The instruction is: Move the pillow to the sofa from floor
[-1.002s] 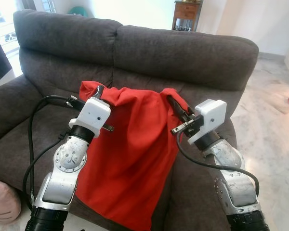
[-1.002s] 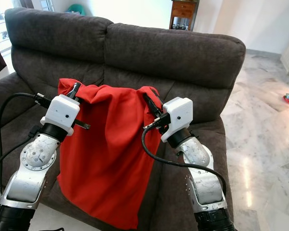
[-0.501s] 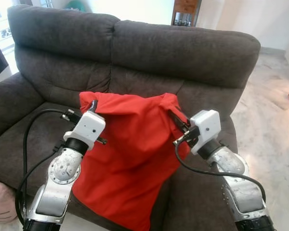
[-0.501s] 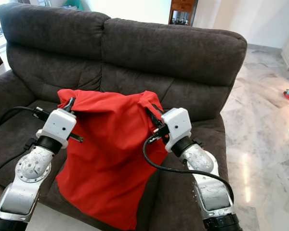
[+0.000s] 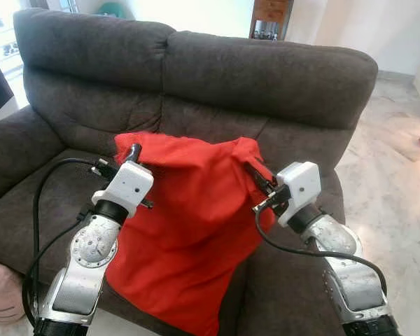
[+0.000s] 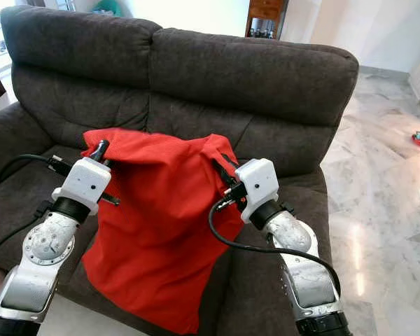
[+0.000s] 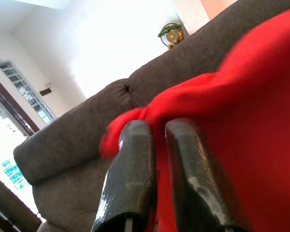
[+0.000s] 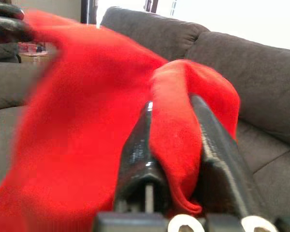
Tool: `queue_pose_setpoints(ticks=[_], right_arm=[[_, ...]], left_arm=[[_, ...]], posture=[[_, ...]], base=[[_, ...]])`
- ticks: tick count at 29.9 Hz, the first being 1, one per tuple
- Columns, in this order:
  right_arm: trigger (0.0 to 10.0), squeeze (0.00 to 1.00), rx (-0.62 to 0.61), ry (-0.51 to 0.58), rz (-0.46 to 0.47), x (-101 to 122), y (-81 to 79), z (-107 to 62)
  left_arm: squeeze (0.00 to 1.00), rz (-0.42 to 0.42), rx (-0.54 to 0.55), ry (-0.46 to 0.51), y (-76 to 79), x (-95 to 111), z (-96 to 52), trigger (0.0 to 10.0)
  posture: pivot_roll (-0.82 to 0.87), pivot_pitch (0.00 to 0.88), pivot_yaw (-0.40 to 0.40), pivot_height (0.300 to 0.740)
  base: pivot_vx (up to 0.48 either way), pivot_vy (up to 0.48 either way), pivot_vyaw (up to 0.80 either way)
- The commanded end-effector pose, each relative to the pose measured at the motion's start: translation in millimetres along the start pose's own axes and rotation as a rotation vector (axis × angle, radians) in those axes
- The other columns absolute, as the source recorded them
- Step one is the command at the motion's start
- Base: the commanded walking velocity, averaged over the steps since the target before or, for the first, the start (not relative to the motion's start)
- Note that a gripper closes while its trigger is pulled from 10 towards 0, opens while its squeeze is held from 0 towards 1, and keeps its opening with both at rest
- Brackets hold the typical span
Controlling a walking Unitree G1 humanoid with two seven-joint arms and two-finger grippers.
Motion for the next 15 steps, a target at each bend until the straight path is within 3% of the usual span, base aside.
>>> queue_pose_setpoints(ticks=[1, 8, 10, 11, 13, 15], right_arm=[[10.0, 1.00, -0.018, 0.008, 0.003, 2, 5.7, -0.3], [10.0, 1.00, -0.049, 0.010, -0.010, 3, 11.1, -0.5], [10.0, 0.95, -0.088, -0.001, -0.019, 1, 17.7, -0.9], [10.0, 0.00, -0.165, -0.032, -0.051, -6, 31.2, -2.2], [10.0, 0.00, -0.194, -0.046, -0.065, -9, 36.4, -3.1], [10.0, 0.00, -0.320, -0.134, -0.095, -29, 58.2, -12.3]], left_arm=[[1.00, 0.003, 0.004, 0.028, -1.2, 6, 2.2, 10.0], [1.00, 0.000, 0.005, 0.030, -0.4, 7, 2.7, 10.0], [1.00, -0.002, 0.004, 0.029, 0.6, 6, 2.6, 10.0], [1.00, -0.005, 0.000, 0.023, 2.5, 4, 2.2, 10.0], [1.00, -0.007, 0.000, 0.019, 3.1, 3, 1.9, 10.0], [1.00, -0.013, 0.000, -0.003, 5.4, -5, -0.2, 10.0]], posture=[[0.10, 0.000, -0.039, 0.740], [0.10, 0.001, -0.040, 0.740], [0.10, 0.002, -0.040, 0.740], [0.10, 0.002, -0.040, 0.740], [0.10, 0.002, -0.040, 0.740], [0.10, 0.002, -0.041, 0.740]], base=[[0.000, 0.000, 0.00], [0.000, 0.000, 0.00], [0.000, 0.000, 0.00], [0.000, 0.000, 0.00], [0.000, 0.000, 0.00], [0.000, 0.000, 0.00]])
Point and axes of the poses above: a point about 5 cm out from each wrist's last joint towards the gripper, its own z axis pointing out of the wrist towards the gripper, its own x axis along the axis of the wrist's last joint, y = z × x, the point moved 5 cm from there along z, pointing out of the wrist towards the gripper, and after that the axes turned 11 degrees about -z, right-handed, at the moved point
